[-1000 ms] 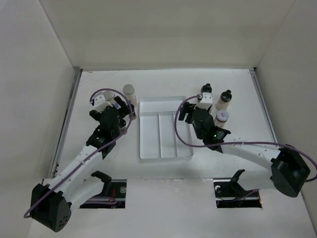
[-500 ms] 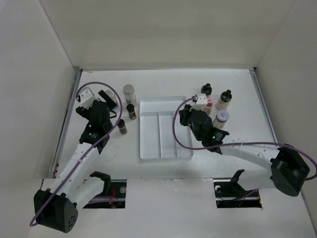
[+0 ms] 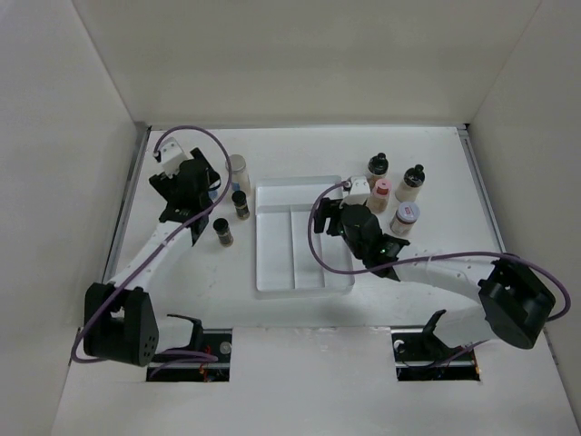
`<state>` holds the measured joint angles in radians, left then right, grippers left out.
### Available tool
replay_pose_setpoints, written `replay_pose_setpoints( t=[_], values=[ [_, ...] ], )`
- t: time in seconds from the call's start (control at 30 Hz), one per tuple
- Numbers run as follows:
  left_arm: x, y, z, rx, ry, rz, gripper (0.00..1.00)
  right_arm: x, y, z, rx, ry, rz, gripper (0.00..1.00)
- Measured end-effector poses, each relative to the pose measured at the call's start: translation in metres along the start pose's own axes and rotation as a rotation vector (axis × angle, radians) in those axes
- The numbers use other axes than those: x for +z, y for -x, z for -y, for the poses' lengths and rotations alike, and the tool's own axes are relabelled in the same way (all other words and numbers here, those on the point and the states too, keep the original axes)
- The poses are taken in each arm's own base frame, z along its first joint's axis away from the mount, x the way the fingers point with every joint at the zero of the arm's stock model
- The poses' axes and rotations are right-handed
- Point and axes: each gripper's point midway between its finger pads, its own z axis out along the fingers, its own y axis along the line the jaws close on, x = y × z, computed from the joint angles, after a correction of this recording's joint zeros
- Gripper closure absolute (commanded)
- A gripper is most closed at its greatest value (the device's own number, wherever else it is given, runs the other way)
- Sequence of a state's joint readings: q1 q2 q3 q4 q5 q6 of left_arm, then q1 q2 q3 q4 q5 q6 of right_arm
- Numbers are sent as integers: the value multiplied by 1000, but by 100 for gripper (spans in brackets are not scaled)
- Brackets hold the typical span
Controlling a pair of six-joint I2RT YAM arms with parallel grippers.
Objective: Organize the condiment bottles
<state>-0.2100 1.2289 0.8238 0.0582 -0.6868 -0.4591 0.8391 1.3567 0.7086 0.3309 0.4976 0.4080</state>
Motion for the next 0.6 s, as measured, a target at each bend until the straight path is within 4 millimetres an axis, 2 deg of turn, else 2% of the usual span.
replay_pose_setpoints(
  t=[0.23, 0.6],
  values=[
    [29, -16, 20, 50, 4, -46, 15, 1, -1, -8, 6, 39, -5, 17],
    [64, -36, 27, 104, 46, -88, 20, 1, 0, -13, 13, 67, -1, 14]
  ],
)
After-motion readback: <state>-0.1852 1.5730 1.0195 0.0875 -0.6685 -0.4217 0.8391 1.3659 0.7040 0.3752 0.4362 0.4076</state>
